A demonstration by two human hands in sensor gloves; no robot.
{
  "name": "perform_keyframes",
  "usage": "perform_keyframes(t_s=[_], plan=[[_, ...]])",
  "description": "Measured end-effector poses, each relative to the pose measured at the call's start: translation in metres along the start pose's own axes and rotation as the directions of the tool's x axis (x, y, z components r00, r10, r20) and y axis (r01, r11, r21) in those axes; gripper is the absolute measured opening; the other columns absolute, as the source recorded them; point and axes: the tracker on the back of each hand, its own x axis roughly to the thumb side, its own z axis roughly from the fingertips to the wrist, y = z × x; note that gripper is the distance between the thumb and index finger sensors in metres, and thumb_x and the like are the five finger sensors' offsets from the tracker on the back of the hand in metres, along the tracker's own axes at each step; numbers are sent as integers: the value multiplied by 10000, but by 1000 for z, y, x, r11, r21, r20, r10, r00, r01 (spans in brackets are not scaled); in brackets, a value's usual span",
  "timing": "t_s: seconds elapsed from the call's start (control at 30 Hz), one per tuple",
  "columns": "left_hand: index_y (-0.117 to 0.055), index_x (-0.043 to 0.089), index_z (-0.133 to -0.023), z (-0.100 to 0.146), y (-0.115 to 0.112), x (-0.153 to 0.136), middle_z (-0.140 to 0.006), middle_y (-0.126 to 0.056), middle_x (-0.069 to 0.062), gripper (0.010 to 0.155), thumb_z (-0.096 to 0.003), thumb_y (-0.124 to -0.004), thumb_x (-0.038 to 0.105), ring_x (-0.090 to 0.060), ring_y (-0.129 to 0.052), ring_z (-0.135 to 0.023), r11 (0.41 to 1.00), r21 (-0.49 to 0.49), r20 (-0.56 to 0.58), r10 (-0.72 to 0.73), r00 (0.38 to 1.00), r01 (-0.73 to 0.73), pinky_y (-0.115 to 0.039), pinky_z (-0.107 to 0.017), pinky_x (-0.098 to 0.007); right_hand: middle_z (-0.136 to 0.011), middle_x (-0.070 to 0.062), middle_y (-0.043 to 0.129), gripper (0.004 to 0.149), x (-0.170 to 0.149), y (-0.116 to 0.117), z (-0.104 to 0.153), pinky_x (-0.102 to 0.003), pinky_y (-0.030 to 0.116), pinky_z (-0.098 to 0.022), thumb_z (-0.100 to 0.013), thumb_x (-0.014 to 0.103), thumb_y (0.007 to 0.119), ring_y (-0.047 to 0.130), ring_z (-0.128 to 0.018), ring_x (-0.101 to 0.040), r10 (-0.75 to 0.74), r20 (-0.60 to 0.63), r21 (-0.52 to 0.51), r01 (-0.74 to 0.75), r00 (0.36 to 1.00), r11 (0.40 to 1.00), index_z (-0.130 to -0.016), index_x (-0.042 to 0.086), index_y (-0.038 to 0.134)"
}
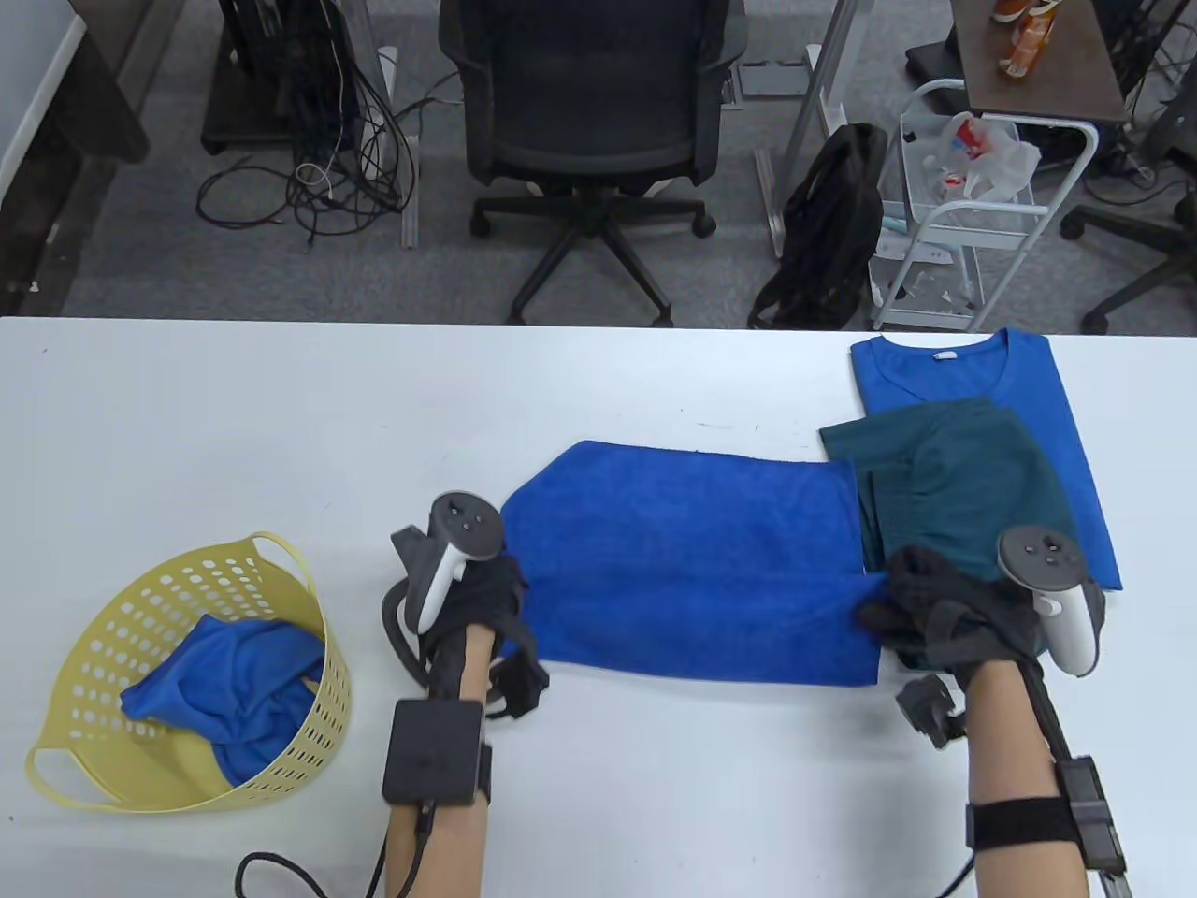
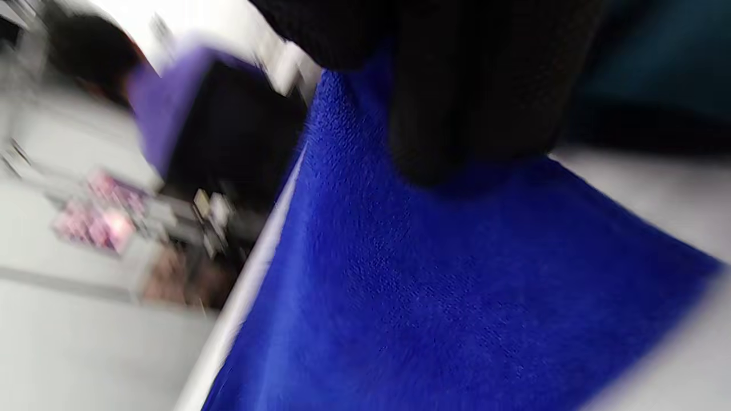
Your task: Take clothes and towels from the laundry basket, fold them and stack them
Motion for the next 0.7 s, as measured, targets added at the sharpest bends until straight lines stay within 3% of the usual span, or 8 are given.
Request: perform_keyframes(t_s=[0.07, 0.13, 0.23, 0.3, 0.4, 0.53, 0.63, 0.7], plan=[[-615, 217, -1070, -15, 26, 27, -1144, -664, -193, 464, -619, -669, 312, -295, -895, -956, 972, 108, 159, 193, 968, -211, -865, -657, -360, -1057, -352, 615, 415, 31, -10, -2, -580, 685, -640, -606, 136, 639, 850, -867, -374, -113, 205, -149, 145, 972, 978, -995, 0, 594], [-585, 257, -1068, -15, 55, 53, -1185, -579, -168, 461, -617, -653, 329, -272, -814, -1026, 923, 200, 395, 230, 889, -328, -804, -710, -364, -1091, -307, 592, 413, 59, -23, 1, -590, 631, -670, -601, 139, 645, 820, -906, -370, -213, 406, -179, 306, 889, 935, -997, 32, 599], [-559, 300, -1056, 10, 95, 78, -1197, -549, -111, 461, -606, -641, 351, -225, -789, -1052, 807, 347, 628, 179, 757, -478, -779, -737, -346, -1133, -215, 570, 411, 93, -45, 16, -584, 562, -718, -600, 168, 644, 785, -965, -316, -210, 627, -105, 349, 750, 931, -1003, 103, 594], [-546, 316, -1055, 30, 108, 81, -1209, -511, -91, 463, -603, -638, 359, -208, -750, -1078, 779, 328, 723, 156, 673, -534, -739, -759, -358, -1152, -176, 558, 411, 100, -55, 29, -582, 537, -737, -601, 183, 644, 768, -992, -291, -212, 706, -40, 337, 676, 941, -1006, 133, 591], [-555, 307, -1048, 65, 108, 65, -1211, -493, -90, 463, -597, -647, 349, -219, -725, -1086, 766, 313, 814, 87, 574, -561, -701, -765, -383, -1164, -152, 560, 410, 88, -58, 49, -591, 522, -743, -604, 187, 650, 731, -1018, -318, -239, 746, 59, 297, 621, 953, -1010, 147, 599], [-567, 268, -1063, 99, 69, 17, -1217, -495, -127, 463, -613, -648, 333, -261, -724, -1087, 825, 317, 732, 101, 674, -467, -695, -763, -415, -1161, -165, 585, 410, 36, -40, 61, -606, 524, -739, -611, 192, 663, 727, -1022, -354, -103, 673, 60, 85, 733, 995, -1016, 140, 617], [-575, 248, -1066, 105, 25, -27, -1211, -510, -149, 467, -613, -650, 329, -277, -738, -1076, 900, 313, 607, 55, 792, -303, -706, -752, -426, -1144, -202, 612, 411, -16, -12, 64, -669, 555, -702, -614, 180, 674, 715, -1002, -446, 26, 521, 76, -76, 853, 994, -1017, 114, 633], [-580, 233, -1068, 104, 2, -51, -1206, -520, -166, 468, -614, -652, 326, -288, -750, -1067, 935, 255, 523, 81, 849, -246, -713, -745, -433, -1134, -206, 628, 411, -38, 0, 68, -690, 613, -672, -616, 182, 673, 743, -969, -464, 113, 459, 70, -162, 881, 984, -1018, 110, 631]])
